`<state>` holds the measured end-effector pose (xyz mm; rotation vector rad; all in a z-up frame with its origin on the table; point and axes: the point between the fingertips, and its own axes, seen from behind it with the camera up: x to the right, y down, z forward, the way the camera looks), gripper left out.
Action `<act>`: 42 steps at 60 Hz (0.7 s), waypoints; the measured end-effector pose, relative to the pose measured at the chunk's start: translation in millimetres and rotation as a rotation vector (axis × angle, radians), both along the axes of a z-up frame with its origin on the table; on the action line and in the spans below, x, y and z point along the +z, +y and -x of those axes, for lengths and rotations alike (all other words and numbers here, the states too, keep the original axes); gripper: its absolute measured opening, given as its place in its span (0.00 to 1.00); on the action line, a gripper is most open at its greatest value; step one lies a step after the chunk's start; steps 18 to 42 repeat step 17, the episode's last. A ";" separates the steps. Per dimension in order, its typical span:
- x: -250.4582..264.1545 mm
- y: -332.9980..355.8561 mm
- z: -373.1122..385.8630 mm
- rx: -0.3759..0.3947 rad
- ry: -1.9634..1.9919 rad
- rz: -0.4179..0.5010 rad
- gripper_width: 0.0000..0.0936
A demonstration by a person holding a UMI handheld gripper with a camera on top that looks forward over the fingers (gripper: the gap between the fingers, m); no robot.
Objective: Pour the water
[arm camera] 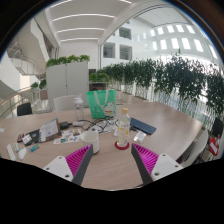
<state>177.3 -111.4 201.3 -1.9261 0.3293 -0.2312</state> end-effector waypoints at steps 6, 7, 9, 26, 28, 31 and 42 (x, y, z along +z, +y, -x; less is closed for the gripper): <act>23.5 -46.5 46.1 -0.014 0.037 -0.004 0.90; 27.5 -53.1 54.2 -0.014 0.039 -0.005 0.90; 35.7 -66.3 69.9 -0.014 0.036 -0.007 0.90; 59.6 -103.5 109.5 -0.009 -0.015 -0.011 0.90; 59.6 -103.5 109.5 -0.009 -0.015 -0.011 0.90; 59.6 -103.5 109.5 -0.009 -0.015 -0.011 0.90; 59.6 -103.5 109.5 -0.009 -0.015 -0.011 0.90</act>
